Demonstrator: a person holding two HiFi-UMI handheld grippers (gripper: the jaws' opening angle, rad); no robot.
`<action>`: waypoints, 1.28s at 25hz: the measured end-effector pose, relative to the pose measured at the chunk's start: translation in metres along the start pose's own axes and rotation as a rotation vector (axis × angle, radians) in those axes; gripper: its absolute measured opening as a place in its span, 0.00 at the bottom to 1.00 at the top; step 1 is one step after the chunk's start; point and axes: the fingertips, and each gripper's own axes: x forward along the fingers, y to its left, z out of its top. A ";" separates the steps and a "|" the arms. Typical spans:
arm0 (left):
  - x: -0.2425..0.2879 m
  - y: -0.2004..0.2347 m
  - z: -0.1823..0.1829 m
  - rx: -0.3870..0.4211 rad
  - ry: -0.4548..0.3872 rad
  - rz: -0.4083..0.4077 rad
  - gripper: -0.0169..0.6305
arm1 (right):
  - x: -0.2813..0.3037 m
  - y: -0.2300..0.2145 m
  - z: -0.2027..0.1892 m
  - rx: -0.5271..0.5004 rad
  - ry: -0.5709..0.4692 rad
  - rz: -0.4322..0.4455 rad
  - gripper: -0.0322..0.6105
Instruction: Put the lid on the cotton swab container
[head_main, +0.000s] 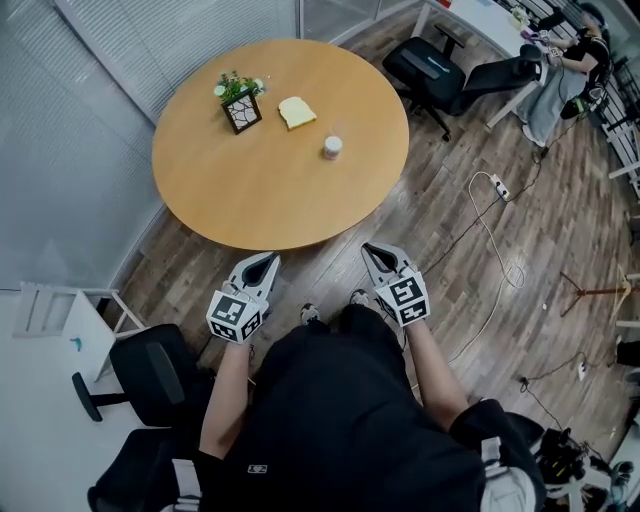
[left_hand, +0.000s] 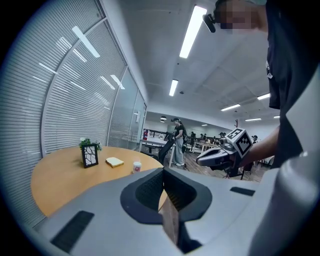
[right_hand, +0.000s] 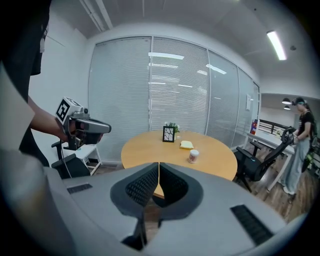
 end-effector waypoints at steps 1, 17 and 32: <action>0.000 0.000 -0.002 -0.003 0.003 0.002 0.04 | 0.001 -0.001 -0.002 0.003 0.005 0.003 0.06; 0.057 0.004 0.012 -0.024 0.022 0.059 0.04 | 0.029 -0.065 -0.011 0.037 0.018 0.064 0.06; 0.157 -0.010 0.041 -0.027 0.009 0.122 0.04 | 0.047 -0.183 -0.010 0.017 0.009 0.115 0.06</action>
